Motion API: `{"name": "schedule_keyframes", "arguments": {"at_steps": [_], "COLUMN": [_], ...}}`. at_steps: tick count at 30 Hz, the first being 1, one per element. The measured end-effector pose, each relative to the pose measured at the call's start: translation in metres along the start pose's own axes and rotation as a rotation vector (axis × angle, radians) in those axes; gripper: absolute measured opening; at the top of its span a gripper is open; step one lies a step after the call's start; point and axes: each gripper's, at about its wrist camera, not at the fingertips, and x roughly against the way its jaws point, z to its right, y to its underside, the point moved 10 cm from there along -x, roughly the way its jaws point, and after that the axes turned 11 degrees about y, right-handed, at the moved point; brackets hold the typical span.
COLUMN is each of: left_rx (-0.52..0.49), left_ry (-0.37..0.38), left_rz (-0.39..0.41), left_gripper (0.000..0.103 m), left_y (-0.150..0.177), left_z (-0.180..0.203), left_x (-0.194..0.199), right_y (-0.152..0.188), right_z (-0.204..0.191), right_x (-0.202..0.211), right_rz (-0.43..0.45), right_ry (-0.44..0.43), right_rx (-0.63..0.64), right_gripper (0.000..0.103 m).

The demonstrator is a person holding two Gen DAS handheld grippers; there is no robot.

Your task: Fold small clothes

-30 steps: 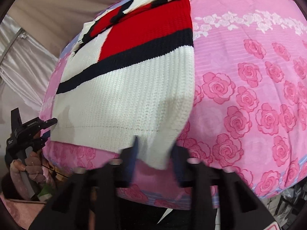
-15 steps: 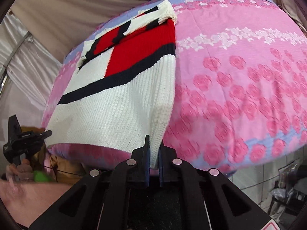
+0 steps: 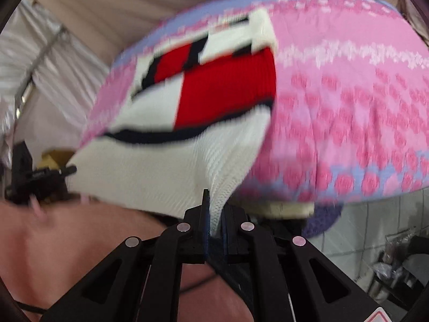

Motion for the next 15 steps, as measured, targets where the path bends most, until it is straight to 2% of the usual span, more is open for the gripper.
{"name": "schedule_keyframes", "arguments": {"at_steps": [1, 4, 6, 10, 15], "left_rx": [-0.013, -0.056, -0.086, -0.117, -0.094], "left_ry": [0.026, 0.042, 0.043, 0.015, -0.01], "left_rz": [0.07, 0.19, 0.239, 0.271, 0.284], "left_gripper": [0.009, 0.009, 0.009, 0.01, 0.01], "left_y": [-0.027, -0.084, -0.121, -0.18, -0.242], "left_z": [0.009, 0.024, 0.036, 0.048, 0.052], "left_x": [0.0, -0.017, -0.039, -0.091, -0.142], "right_y": [-0.021, -0.091, -0.124, -0.193, -0.256], "right_z": [0.002, 0.011, 0.011, 0.013, 0.017], "right_x": [0.002, -0.007, -0.022, -0.067, -0.11], "right_rz": [0.053, 0.216, 0.268, 0.302, 0.302], "right_ry": [-0.015, -0.061, -0.05, -0.022, 0.013], "right_rx": [-0.035, -0.143, -0.157, -0.168, -0.185], "right_gripper": [0.006, 0.006, 0.006, 0.006, 0.006]}}
